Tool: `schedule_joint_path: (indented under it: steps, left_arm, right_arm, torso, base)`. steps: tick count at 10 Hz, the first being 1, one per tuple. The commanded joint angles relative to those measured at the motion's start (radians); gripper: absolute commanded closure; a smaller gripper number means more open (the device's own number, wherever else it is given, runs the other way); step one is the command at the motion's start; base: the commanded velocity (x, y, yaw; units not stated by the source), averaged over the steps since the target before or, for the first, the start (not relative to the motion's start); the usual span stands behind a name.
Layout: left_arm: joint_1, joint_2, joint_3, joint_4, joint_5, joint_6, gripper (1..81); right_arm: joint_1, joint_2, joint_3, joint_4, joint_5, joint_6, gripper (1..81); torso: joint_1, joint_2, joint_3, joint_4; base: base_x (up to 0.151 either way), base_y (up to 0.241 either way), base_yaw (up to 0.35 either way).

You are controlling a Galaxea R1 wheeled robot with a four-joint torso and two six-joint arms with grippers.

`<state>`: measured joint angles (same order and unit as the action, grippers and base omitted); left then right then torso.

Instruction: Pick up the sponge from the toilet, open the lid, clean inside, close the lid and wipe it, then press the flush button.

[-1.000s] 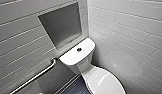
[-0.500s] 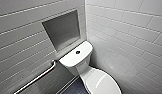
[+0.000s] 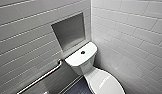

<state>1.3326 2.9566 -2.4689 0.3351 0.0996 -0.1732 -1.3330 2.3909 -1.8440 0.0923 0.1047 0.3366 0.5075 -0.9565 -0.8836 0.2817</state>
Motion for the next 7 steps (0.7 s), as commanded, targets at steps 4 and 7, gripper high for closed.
schedule_joint_path:
  steps: [4,7]
  left_arm:
    - [-0.012,-0.005,0.004,-0.013,0.069,0.001,1.0]
    - [-0.012,-0.002,0.002,-0.011,0.071,0.001,1.0]
  right_arm:
    - [-0.036,0.055,-0.093,-0.049,-0.071,-0.004,81.1]
    - [-0.062,0.099,-0.173,-0.077,-0.069,-0.004,81.1]
  torso:
    - [-0.133,0.203,0.204,0.043]
    - [-0.206,0.312,0.317,0.063]
  base:
    - [0.000,0.000,0.000]
    - [0.000,0.000,0.000]
